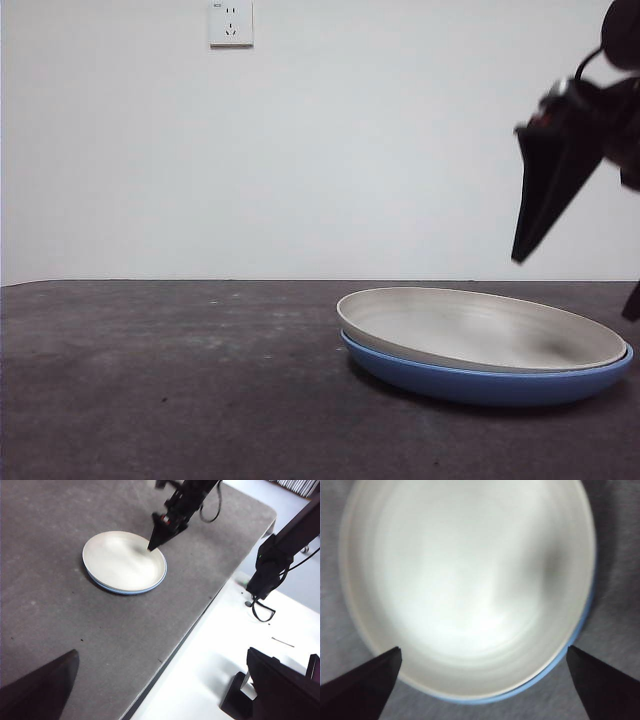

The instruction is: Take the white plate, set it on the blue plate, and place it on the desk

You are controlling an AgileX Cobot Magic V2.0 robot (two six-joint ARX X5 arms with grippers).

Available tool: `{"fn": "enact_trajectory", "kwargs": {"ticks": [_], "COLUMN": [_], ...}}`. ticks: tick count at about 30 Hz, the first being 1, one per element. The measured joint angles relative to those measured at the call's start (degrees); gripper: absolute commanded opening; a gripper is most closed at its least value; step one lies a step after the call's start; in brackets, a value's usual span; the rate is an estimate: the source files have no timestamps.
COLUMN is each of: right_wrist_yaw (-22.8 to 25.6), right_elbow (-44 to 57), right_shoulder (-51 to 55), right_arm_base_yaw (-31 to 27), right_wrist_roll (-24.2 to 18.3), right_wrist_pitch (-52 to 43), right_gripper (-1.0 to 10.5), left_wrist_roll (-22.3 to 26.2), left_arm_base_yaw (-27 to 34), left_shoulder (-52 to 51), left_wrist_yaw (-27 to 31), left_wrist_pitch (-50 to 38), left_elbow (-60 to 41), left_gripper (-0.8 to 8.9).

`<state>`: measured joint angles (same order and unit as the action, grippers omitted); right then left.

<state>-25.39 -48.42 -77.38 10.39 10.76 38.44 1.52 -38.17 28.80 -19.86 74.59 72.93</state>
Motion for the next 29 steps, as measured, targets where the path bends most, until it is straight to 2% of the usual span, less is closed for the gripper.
{"fn": "enact_trajectory", "kwargs": {"ticks": [10, 17, 22, 25, 29], "right_wrist_yaw": [1.2, -5.4, -7.4, -7.7, -7.4], "right_elbow": [0.0, 0.0, 0.0, -0.1, -0.1], "right_shoulder": [-2.1, -7.9, -11.3, -12.5, -13.3], "right_arm_base_yaw": [-4.6, -7.0, -7.1, -7.3, -7.4], "right_wrist_roll": [0.1, 0.1, 0.2, 0.2, 0.2], "right_wrist_pitch": [-4.5, -8.3, -9.8, -10.7, -11.0], "right_gripper": [6.0, 5.8, 5.7, 4.7, 1.7], "left_wrist_roll": [-2.7, -3.8, -4.5, -5.1, -5.5], "left_arm_base_yaw": [0.0, 0.0, 0.0, 0.0, 0.0], "left_shoulder": [-0.7, -0.7, -0.7, -0.7, -0.7], "left_wrist_yaw": [0.0, 0.0, 0.0, 0.0, 0.0], "left_wrist_pitch": [-1.3, -3.3, -3.3, -3.3, -3.7], "left_elbow": [0.0, 0.0, 0.0, 0.0, 0.0], "left_gripper": [6.80, 6.80, 6.80, 6.80, 6.80]}}
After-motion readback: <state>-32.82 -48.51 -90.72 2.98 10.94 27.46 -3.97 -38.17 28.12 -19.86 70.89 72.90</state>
